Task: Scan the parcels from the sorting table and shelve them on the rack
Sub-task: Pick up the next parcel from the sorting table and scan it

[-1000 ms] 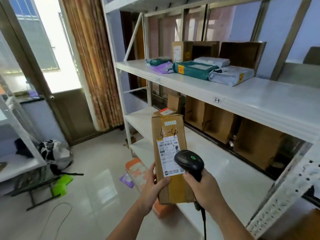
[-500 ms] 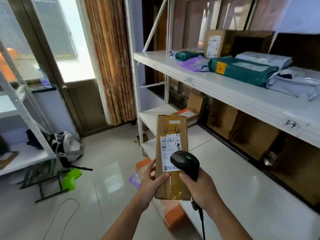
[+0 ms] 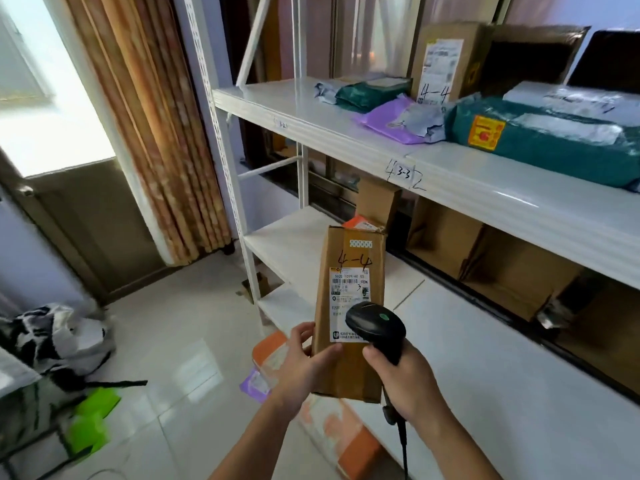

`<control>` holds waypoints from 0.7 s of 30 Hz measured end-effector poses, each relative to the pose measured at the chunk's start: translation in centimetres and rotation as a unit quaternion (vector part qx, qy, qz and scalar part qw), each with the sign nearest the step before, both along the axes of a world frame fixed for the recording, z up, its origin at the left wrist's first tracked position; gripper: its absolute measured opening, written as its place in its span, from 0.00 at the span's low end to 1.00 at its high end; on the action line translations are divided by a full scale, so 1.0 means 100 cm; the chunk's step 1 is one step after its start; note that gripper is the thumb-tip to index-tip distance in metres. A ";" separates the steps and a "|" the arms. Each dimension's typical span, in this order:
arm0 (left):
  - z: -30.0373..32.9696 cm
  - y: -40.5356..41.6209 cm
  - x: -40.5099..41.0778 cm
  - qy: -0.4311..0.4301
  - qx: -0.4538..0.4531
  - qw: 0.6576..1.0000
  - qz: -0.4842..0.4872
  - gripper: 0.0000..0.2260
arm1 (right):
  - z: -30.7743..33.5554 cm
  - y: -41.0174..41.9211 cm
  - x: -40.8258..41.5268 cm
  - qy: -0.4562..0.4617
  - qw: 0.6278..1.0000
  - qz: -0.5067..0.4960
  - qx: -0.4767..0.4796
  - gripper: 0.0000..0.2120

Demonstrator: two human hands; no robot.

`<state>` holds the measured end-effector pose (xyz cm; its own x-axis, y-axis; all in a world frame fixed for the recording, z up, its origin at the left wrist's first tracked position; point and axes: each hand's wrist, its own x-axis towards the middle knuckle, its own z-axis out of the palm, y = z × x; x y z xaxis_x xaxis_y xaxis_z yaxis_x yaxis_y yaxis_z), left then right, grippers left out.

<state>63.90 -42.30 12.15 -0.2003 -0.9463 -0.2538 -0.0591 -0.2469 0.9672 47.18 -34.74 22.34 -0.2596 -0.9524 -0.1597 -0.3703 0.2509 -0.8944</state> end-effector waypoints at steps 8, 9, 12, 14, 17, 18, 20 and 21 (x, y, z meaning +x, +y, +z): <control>-0.021 -0.106 -0.038 0.036 0.048 0.997 -0.056 0.35 | -0.027 -0.090 -0.030 -0.019 0.997 -0.074 0.025 0.07; -0.023 -0.119 -0.043 0.038 0.056 0.996 -0.059 0.34 | -0.029 -0.102 -0.034 -0.020 0.996 -0.080 0.026 0.07; -0.030 -0.157 -0.055 0.035 0.069 0.994 -0.078 0.34 | -0.034 -0.134 -0.044 -0.028 0.995 -0.096 0.031 0.07; -0.035 -0.181 -0.061 0.035 0.076 0.992 -0.092 0.35 | -0.038 -0.154 -0.047 -0.030 0.994 -0.102 0.039 0.06; -0.041 -0.214 -0.068 0.029 0.100 0.988 -0.113 0.35 | -0.041 -0.182 -0.048 -0.028 0.991 -0.117 0.053 0.05; -0.044 -0.225 -0.069 0.029 0.106 0.987 -0.118 0.35 | -0.043 -0.191 -0.048 -0.027 0.990 -0.124 0.058 0.05; -0.050 -0.247 -0.070 0.030 0.110 0.986 -0.125 0.34 | -0.046 -0.207 -0.047 -0.027 0.988 -0.136 0.070 0.04; -0.052 -0.258 -0.070 0.031 0.110 0.985 -0.132 0.35 | -0.047 -0.215 -0.045 -0.029 0.986 -0.142 0.079 0.04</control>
